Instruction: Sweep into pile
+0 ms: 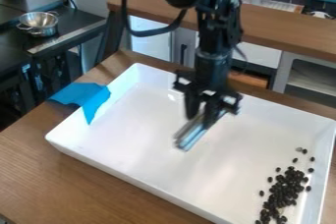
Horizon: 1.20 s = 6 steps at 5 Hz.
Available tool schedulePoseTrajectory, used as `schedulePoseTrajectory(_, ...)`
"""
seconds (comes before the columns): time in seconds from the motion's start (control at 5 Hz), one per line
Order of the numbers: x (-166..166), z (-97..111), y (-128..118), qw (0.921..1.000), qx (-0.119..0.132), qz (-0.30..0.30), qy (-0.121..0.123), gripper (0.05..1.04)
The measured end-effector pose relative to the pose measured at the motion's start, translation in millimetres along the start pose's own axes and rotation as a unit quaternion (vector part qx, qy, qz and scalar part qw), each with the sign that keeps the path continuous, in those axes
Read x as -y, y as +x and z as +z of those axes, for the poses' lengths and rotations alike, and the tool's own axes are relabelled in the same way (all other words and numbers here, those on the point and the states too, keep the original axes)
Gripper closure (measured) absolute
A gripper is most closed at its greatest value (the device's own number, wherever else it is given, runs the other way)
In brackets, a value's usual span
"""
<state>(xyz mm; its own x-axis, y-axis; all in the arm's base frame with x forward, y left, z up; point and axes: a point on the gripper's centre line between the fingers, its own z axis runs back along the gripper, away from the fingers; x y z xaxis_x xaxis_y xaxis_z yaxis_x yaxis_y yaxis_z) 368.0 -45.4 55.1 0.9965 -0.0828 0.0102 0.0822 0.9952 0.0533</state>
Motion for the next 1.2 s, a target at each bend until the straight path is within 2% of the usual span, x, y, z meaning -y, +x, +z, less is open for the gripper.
schedulePoseTrajectory(0.2,5.8,-20.0,-27.2,0.9968,-0.020,0.061,0.046,0.732)
schedulePoseTrajectory(0.4,14.0,-32.4,-38.7,0.9934,-0.015,0.087,0.073,0.733)
schedulePoseTrajectory(0.8,17.1,-44.2,-38.2,0.9911,-0.001,0.104,0.083,0.733)
schedulePoseTrajectory(1.2,31.8,-53.6,-41.7,0.9909,-0.008,0.104,0.086,0.733)
